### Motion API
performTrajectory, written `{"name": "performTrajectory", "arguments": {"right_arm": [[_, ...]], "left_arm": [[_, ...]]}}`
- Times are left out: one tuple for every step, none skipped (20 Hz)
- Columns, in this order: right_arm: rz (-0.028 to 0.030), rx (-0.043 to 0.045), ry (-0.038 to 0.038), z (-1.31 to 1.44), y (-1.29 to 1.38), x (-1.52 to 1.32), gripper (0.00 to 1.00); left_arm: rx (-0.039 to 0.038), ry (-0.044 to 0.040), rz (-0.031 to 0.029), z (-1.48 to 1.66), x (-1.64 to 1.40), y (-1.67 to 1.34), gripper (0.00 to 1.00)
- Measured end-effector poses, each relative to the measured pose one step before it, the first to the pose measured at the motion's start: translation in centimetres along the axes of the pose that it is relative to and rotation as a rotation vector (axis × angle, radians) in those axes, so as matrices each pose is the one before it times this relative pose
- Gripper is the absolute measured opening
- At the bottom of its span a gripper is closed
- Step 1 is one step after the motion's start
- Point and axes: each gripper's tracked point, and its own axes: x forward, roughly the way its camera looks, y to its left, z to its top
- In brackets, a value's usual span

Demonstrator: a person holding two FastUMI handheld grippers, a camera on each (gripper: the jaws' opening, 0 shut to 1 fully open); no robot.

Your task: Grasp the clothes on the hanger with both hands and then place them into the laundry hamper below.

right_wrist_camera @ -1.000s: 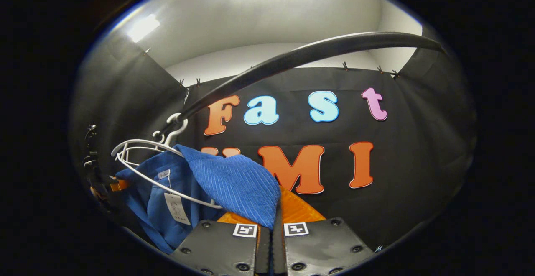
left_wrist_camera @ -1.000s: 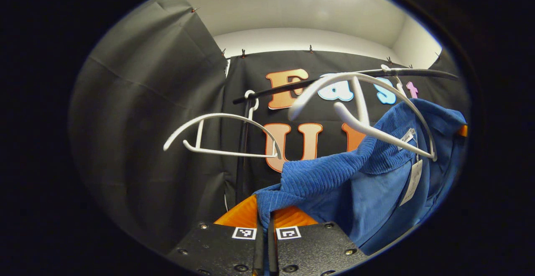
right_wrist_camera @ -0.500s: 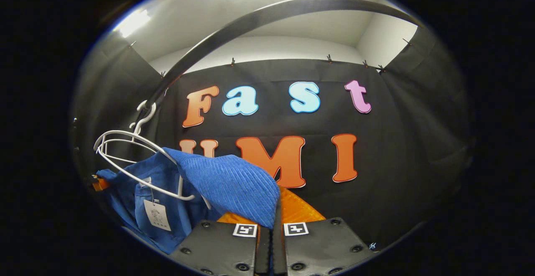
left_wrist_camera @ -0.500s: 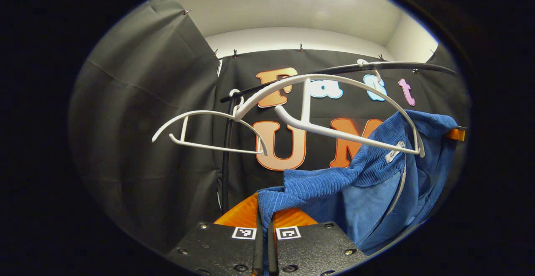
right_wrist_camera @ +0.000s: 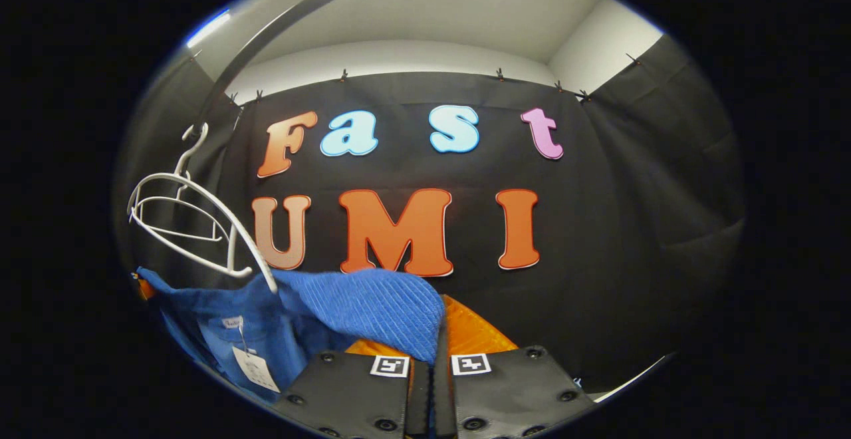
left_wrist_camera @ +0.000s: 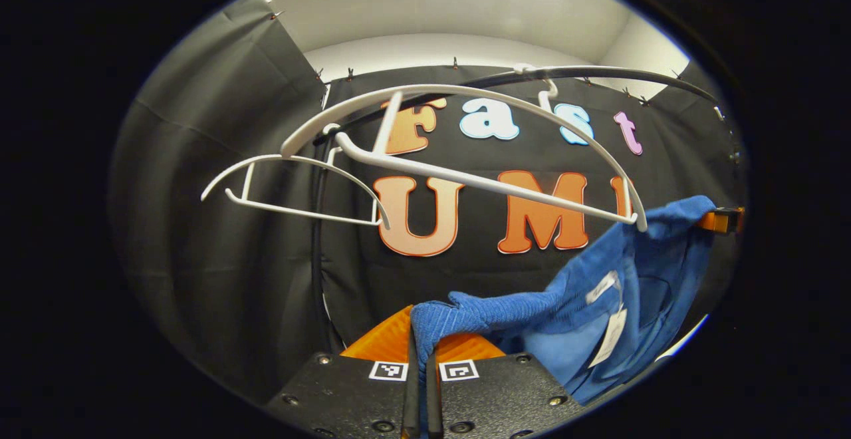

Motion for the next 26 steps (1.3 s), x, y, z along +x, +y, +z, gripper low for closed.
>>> {"name": "performTrajectory", "arguments": {"right_arm": [[0.00219,0.00394,0.01123,-0.445,-0.254,-0.146,0.1],[0.00273,0.00468,0.01006,-0.286,-0.078,-0.285,0.1],[-0.00385,-0.00306,0.00137,-0.162,-0.233,-0.311,0.1],[-0.00347,-0.00828,-0.00187,-0.067,-0.239,-0.311,0.1],[-0.00426,-0.01052,-0.00455,0.001,-0.147,-0.188,0.1],[0.00197,-0.00672,-0.00124,0.106,-0.04,-0.301,0.1],[0.00888,-0.00112,0.00272,0.028,0.073,-0.364,0.1],[0.01099,0.00241,0.00278,0.183,0.357,-0.414,0.1],[0.0106,0.00341,-0.00113,0.118,0.212,-0.363,0.1],[0.00981,0.00205,-0.00195,0.091,0.208,-0.15,0.1],[0.01316,0.00065,0.00386,-0.087,0.415,-0.277,0.1],[0.01707,-0.00016,0.00914,-0.286,0.521,-0.336,0.1],[0.02057,-0.00045,0.01213,-0.344,0.779,-0.187,0.1],[0.02656,-0.00054,0.01107,-0.36,1.038,-0.045,0.1],[0.03106,-0.00033,0.01141,-0.372,1.212,0.098,0.1],[0.03527,0.00564,0.01327,-0.463,1.404,0.139,0.1],[0.04254,0.01282,0.01715,-0.546,1.671,0.145,0.1],[0.046,0.01411,0.01767,-0.51,1.939,0.132,0.1],[0.04162,0.01061,0.0147,-0.504,1.733,0.275,0.1],[0.03935,0.00618,0.01393,-0.605,1.434,0.266,0.1],[0.03603,0.0032,0.01694,-0.704,1.464,0.358,0.1],[0.03162,0.00435,0.02285,-0.939,1.3,0.322,0.1],[0.03009,0.00946,0.02956,-1.136,1.283,0.404,0.1],[0.03351,0.00927,0.0374,-1.516,1.268,0.422,0.1],[0.01569,0.00357,0.03161,-1.415,0.743,0.513,0.1],[0.00451,0.00282,0.02687,-1.303,0.333,0.274,0.1]], "left_arm": [[-0.00833,0.01066,-0.01873,-0.379,0.017,-0.904,0.04],[-0.00514,0.01277,-0.01801,-0.6,-0.158,-0.983,0.04],[0.00903,0.00912,-0.00562,-0.362,-0.203,-0.628,0.04],[0.01182,0.00354,-0.00755,-0.032,-0.106,-0.608,0.06],[0.0048,0.00256,-0.00948,0.027,-0.047,-0.619,0.06],[0.00517,0.00289,-0.00611,-0.035,-0.318,-0.49,0.04],[0.00625,0.00261,0.00134,-0.145,-0.522,-0.094,0.04],[0.00692,0.00287,0.00286,-0.113,-0.51,-0.089,0.04],[0.00182,0.00147,-0.00007,0.039,-0.558,-0.098,0.04],[0.00221,0.00228,0.00073,-0.045,-0.421,-0.041,0.04],[0.00619,0.00097,0.00214,-0.007,-0.532,-0.051,0.04],[0.00926,0.00294,0.00332,-0.038,-0.584,-0.167,0.04],[0.00737,0.00126,0.0022,0.045,-0.348,-0.119,0.04],[-0.00024,-0.00363,-0.00503,0.187,-0.198,-0.423,0.04],[-0.00994,-0.00149,-0.0072,0.027,-0.063,-0.63,0.04],[-0.01379,0.00393,-0.00849,-0.286,0.028,-0.447,0.04],[-0.01476,0.0122,-0.01016,-0.509,0.222,-0.623,0.04],[-0.0131,0.0173,-0.00651,-0.572,0.135,-0.68,0.04],[-0.01576,0.01557,-0.00914,-0.547,0.371,-0.618,0.04],[-0.02097,0.01421,-0.01637,-0.7,0.298,-0.823,0.04],[-0.02879,0.01631,-0.01514,-0.637,0.283,-0.644,0.06],[-0.03498,0.02154,-0.01205,-0.858,0.236,-0.549,0.06],[-0.04134,0.02501,-0.00813,-0.884,0.28,-0.437,0.04],[-0.0438,0.02615,-0.00876,-0.662,-0.23,0.027,0.06],[-0.03707,0.03237,-0.00753,-1.244,0.436,-0.25,0.07],[-0.02382,0.02914,-0.0068,-1.255,0.215,-0.42,0.06]]}}
